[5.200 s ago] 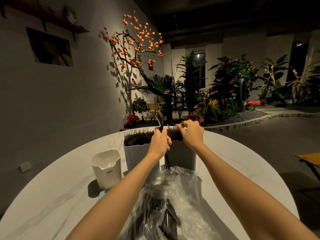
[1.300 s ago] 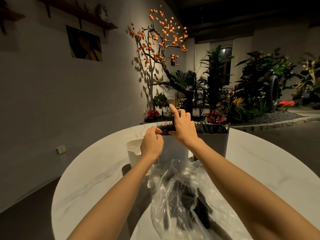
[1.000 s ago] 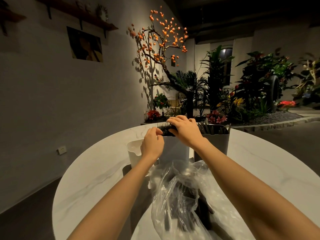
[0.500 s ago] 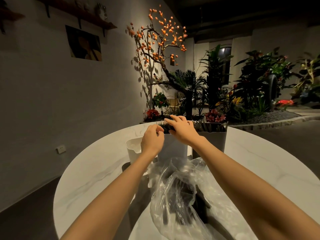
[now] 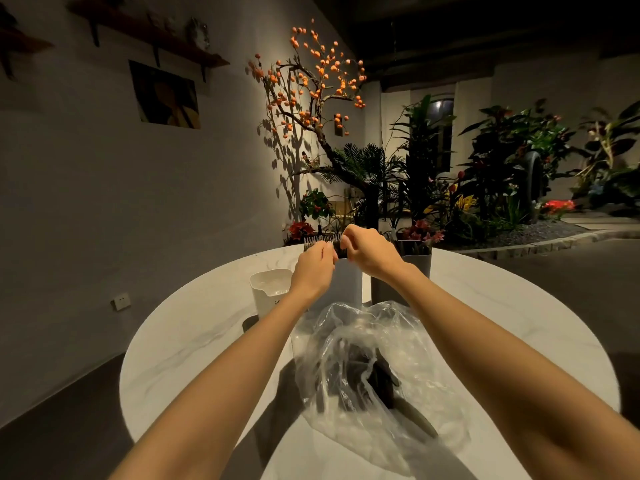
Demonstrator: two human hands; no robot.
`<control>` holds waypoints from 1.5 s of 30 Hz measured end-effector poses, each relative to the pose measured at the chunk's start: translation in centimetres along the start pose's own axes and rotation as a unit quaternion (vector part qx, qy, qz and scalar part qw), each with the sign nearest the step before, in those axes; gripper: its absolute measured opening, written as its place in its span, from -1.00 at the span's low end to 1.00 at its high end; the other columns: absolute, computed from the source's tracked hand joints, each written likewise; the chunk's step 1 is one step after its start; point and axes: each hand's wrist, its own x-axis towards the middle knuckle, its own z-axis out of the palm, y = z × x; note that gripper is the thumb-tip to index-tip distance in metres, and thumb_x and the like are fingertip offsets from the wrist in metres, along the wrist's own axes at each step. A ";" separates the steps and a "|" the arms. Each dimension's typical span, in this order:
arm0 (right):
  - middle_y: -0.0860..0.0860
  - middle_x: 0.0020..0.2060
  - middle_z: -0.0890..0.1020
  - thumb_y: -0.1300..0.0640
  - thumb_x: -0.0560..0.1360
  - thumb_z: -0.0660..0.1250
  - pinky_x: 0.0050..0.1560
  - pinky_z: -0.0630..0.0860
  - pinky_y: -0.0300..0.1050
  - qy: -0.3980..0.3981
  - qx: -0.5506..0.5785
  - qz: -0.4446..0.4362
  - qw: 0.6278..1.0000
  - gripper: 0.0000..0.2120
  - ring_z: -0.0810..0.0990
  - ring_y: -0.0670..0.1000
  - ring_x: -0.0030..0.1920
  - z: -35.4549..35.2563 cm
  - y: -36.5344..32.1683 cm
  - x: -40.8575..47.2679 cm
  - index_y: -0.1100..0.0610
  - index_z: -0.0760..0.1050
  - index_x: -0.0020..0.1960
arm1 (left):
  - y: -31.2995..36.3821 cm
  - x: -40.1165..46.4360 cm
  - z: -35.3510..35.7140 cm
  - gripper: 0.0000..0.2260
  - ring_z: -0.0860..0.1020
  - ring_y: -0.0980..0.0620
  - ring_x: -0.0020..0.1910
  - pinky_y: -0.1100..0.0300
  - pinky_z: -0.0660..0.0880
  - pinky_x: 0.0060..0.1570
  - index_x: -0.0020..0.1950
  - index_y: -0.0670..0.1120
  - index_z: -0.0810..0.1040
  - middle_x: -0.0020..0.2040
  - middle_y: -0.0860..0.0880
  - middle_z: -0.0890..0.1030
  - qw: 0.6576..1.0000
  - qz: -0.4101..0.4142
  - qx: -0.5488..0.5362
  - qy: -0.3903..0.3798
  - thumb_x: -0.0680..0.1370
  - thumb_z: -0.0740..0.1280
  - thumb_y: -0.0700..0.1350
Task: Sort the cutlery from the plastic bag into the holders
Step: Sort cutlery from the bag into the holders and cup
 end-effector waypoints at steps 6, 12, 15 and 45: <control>0.10 -0.13 0.62 0.03 0.65 0.06 -0.14 0.45 0.05 -0.033 0.017 0.007 0.999 -0.79 0.55 0.14 -0.13 -0.8 -0.2 -3.5 0.10 0.41 -0.02 | 1.2 -2.9 0.7 -0.67 0.45 -0.07 -0.28 -0.21 0.47 -0.07 -0.31 -0.05 0.40 -0.37 -0.04 0.48 0.999 0.013 0.008 -0.038 0.63 0.06 -0.14; 0.08 -0.09 0.61 0.03 0.64 0.05 -0.15 0.41 0.00 -0.034 -0.008 0.049 0.998 -0.79 0.56 0.13 -0.09 -1.1 0.2 -6.8 0.08 0.41 -0.01 | 1.5 -5.5 1.6 -0.64 0.47 -0.09 -0.29 -0.20 0.47 -0.08 -0.33 -0.06 0.41 -0.38 -0.04 0.49 0.998 0.021 0.011 -0.054 0.65 0.07 -0.11; 0.08 -0.07 0.62 0.04 0.64 0.06 -0.14 0.45 0.00 -0.045 -0.014 0.067 0.997 -0.78 0.57 0.12 -0.09 -0.8 0.8 -8.2 0.10 0.43 -0.01 | 1.4 -6.9 2.1 -0.64 0.47 -0.09 -0.29 -0.17 0.46 -0.10 -0.33 -0.09 0.41 -0.38 -0.07 0.49 0.998 0.023 0.010 -0.061 0.66 0.07 -0.10; 0.22 0.28 0.45 0.19 0.57 0.20 0.23 0.37 0.07 -0.124 -0.046 0.205 0.970 -0.65 0.33 0.21 0.31 4.4 4.2 -14.8 0.25 0.33 0.33 | -3.7 -13.8 2.2 -0.69 0.33 -0.06 0.18 0.29 0.12 0.02 -0.17 -0.06 0.40 0.15 -0.08 0.43 0.989 0.043 0.137 0.035 0.38 0.25 -0.48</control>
